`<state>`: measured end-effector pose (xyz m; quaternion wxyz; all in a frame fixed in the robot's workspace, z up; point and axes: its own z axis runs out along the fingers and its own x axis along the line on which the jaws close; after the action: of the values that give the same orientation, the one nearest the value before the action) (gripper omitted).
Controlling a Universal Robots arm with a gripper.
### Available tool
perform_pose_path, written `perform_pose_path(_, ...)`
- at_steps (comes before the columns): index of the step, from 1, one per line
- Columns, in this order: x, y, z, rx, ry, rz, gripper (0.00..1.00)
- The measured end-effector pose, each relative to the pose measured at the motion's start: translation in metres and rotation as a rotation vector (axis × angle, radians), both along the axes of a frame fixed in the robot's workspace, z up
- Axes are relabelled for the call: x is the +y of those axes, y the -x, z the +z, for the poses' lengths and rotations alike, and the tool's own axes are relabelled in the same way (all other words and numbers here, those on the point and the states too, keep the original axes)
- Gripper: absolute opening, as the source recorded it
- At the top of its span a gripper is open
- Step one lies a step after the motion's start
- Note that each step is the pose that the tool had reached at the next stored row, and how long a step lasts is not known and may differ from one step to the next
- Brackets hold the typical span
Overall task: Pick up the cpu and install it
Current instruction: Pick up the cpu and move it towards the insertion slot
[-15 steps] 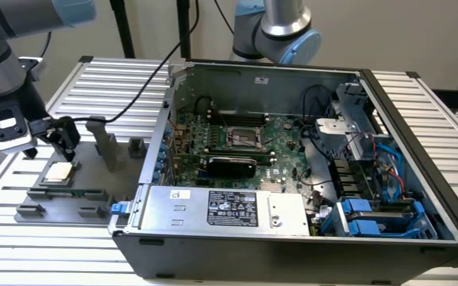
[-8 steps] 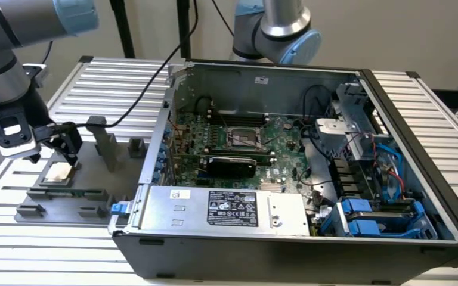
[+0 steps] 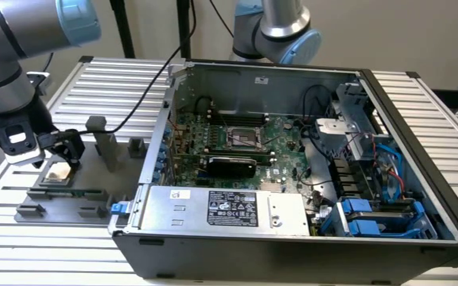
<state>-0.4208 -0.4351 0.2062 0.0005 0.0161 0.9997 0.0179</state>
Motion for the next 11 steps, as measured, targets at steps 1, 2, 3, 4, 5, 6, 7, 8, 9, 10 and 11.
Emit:
perform_pose_path(1, -0.0001, 0.001, -0.0019, 0.0, 0.0, 0.0, 0.78)
perform_pose_path(2, 0.0, 0.001, -0.0037, 0.0, 0.0, 0.0, 0.78)
perform_pose_path(3, 0.0, 0.002, -0.0056, -0.0002, -0.0002, 0.0, 0.78)
perform_pose_path(4, 0.0, 0.002, -0.0075, -0.0002, -0.0002, 0.0, 0.78)
perform_pose_path(5, 0.0, 0.002, -0.0092, -0.0001, -0.0001, 0.0, 0.78)
perform_pose_path(6, 0.0, 0.002, -0.011, -0.0001, -0.0001, 0.0, 0.78)
perform_pose_path(7, 0.0, 0.002, -0.0128, -0.0001, -0.0001, 0.0, 0.78)
perform_pose_path(8, 0.0, 0.002, -0.0145, -0.0001, -0.0001, 0.0, 0.78)
perform_pose_path(9, 0.0, 0.002, -0.016, 0.0001, 0.0, 0.0, 0.78)
perform_pose_path(10, 0.0, 0.003, -0.0171, -0.0001, -0.0001, 0.0, 0.78)
perform_pose_path(11, 0.0, 0.003, -0.0172, 0.0, 0.0, 0.0, 0.78)
